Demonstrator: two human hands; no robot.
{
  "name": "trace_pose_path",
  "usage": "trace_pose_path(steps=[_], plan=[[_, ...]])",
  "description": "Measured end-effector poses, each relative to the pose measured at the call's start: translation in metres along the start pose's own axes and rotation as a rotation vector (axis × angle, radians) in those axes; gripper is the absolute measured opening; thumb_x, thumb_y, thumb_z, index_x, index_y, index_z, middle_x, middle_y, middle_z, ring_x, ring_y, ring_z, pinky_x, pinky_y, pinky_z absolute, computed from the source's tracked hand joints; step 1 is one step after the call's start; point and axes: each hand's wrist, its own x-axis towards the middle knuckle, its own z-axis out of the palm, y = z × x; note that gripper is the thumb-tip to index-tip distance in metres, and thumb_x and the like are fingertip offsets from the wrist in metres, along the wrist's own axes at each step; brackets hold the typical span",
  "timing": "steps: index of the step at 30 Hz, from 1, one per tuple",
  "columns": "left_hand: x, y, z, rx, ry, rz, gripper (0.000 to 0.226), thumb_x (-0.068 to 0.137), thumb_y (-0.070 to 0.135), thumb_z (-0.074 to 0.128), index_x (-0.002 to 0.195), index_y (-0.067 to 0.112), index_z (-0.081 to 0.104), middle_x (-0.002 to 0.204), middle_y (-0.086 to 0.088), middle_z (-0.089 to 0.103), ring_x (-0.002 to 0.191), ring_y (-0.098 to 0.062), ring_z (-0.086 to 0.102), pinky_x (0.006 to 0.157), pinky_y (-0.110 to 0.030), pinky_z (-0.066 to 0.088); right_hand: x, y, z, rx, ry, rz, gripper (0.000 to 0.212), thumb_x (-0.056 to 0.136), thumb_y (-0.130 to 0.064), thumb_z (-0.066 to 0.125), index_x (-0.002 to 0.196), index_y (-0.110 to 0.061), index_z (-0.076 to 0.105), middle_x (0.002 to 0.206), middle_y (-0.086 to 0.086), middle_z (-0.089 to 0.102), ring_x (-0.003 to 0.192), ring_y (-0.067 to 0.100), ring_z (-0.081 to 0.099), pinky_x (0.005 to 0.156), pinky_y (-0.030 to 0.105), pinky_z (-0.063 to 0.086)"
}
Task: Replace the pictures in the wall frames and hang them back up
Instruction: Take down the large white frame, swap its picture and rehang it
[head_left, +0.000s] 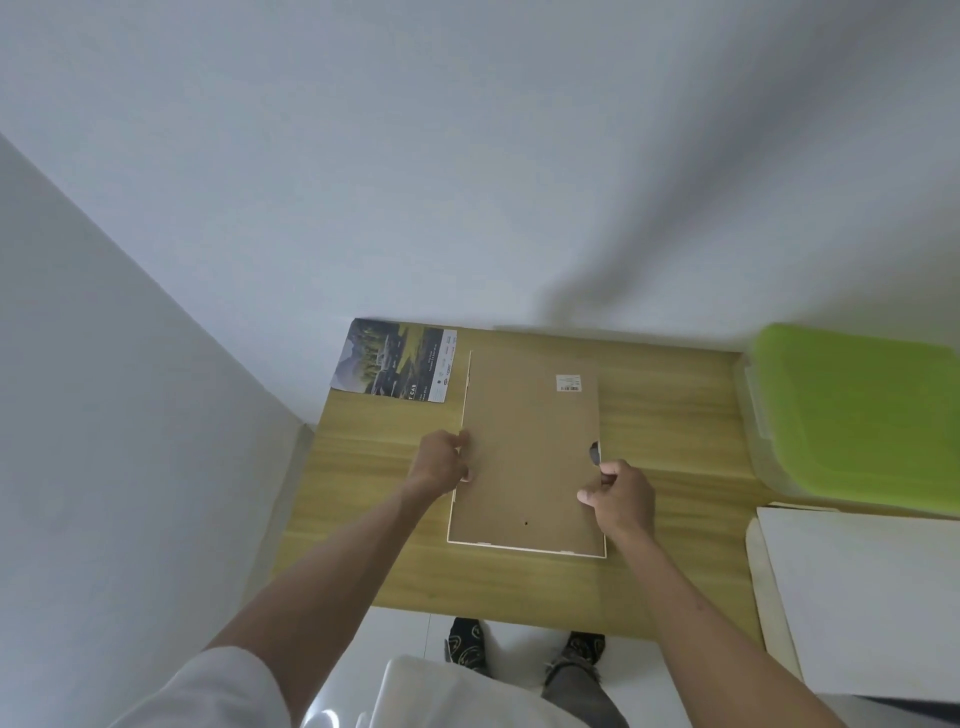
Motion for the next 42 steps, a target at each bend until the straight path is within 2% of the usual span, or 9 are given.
trace_pose_path(steps=[9, 11, 14, 18, 22, 26, 33, 39, 42], plan=[[0.006, 0.018, -0.005, 0.406, -0.028, 0.111, 0.041, 0.074, 0.004, 0.077, 0.114, 0.004, 0.069, 0.114, -0.013, 0.066, 0.098, -0.03, 0.066, 0.08, -0.034, 0.052, 0.0, -0.011, 0.002, -0.546, -0.087, -0.244, 0.034, 0.089, -0.012, 0.066, 0.062, -0.017, 0.047, 0.089, 0.01, 0.046, 0.081, 0.027, 0.051, 0.069, 0.03, 0.042], [0.007, 0.026, -0.005, 0.659, -0.001, 0.213, 0.045, 0.07, 0.013, 0.083, 0.111, 0.004, 0.069, 0.118, -0.011, 0.059, 0.11, -0.03, 0.058, 0.084, -0.037, 0.05, 0.0, -0.017, 0.001, -0.63, -0.073, -0.263, 0.012, 0.089, -0.017, 0.069, 0.093, -0.008, 0.062, 0.102, 0.011, 0.051, 0.092, 0.029, 0.056, 0.075, 0.033, 0.047], [0.014, 0.04, 0.0, 0.926, 0.034, 0.37, 0.057, 0.062, 0.016, 0.088, 0.111, 0.002, 0.063, 0.126, -0.011, 0.049, 0.118, -0.028, 0.047, 0.087, -0.036, 0.049, 0.011, -0.031, -0.008, -0.824, -0.084, -0.308, 0.072, 0.078, -0.034, 0.079, 0.135, -0.008, 0.045, 0.133, 0.012, 0.043, 0.123, 0.029, 0.046, 0.095, 0.034, 0.044], [0.033, 0.05, 0.004, 1.016, -0.015, 0.407, 0.112, 0.042, 0.022, 0.098, 0.134, 0.0, 0.036, 0.142, -0.017, 0.031, 0.133, -0.033, 0.035, 0.108, -0.039, 0.039, 0.045, -0.046, -0.018, -1.002, -0.274, -0.438, 0.136, 0.066, -0.045, 0.086, 0.155, -0.003, -0.007, 0.163, 0.017, -0.012, 0.152, 0.032, -0.006, 0.123, 0.043, 0.009], [0.044, 0.058, -0.003, 1.033, -0.141, 0.349, 0.15, 0.045, 0.026, 0.098, 0.151, -0.003, -0.005, 0.16, -0.023, -0.01, 0.15, -0.036, -0.007, 0.123, -0.041, 0.011, 0.073, -0.054, -0.016, -1.081, -0.438, -0.53, 0.153, 0.059, -0.049, 0.089, 0.15, -0.003, -0.025, 0.159, 0.016, -0.029, 0.15, 0.031, -0.02, 0.124, 0.045, -0.003], [0.053, 0.062, -0.002, 1.074, -0.196, 0.322, 0.154, 0.047, 0.026, 0.097, 0.15, -0.004, -0.014, 0.158, -0.023, -0.02, 0.148, -0.036, -0.015, 0.123, -0.042, 0.008, 0.089, -0.056, -0.012, -1.118, -0.51, -0.552, 0.16, 0.053, -0.057, 0.089, 0.149, -0.001, -0.026, 0.158, 0.018, -0.031, 0.15, 0.032, -0.019, 0.123, 0.045, -0.003], [0.056, 0.065, -0.002, 1.074, -0.265, 0.284, 0.141, 0.062, 0.013, 0.091, 0.148, -0.005, -0.019, 0.154, -0.025, -0.027, 0.146, -0.038, -0.018, 0.122, -0.042, 0.005, 0.092, -0.059, -0.009, -1.131, -0.537, -0.553, 0.16, 0.053, -0.055, 0.09, 0.149, -0.001, -0.027, 0.157, 0.019, -0.032, 0.149, 0.032, -0.022, 0.123, 0.046, -0.002], [0.054, 0.08, 0.016, 1.013, -0.149, 0.206, 0.078, 0.096, -0.006, 0.043, 0.148, -0.008, -0.015, 0.154, -0.029, -0.022, 0.146, -0.043, -0.013, 0.122, -0.047, 0.003, 0.091, -0.061, -0.01, -1.123, -0.513, -0.529, 0.158, 0.054, -0.054, 0.09, 0.15, -0.003, -0.026, 0.158, 0.015, -0.032, 0.149, 0.029, -0.022, 0.123, 0.048, -0.002], [0.054, 0.079, 0.016, 0.992, -0.121, 0.209, 0.076, 0.098, -0.002, 0.043, 0.148, -0.007, -0.014, 0.156, -0.028, -0.02, 0.147, -0.042, -0.013, 0.121, -0.048, 0.003, 0.083, -0.058, -0.012, -1.089, -0.465, -0.529, 0.153, 0.057, -0.049, 0.09, 0.153, -0.006, -0.02, 0.16, 0.012, -0.029, 0.15, 0.027, -0.021, 0.123, 0.048, -0.001]])
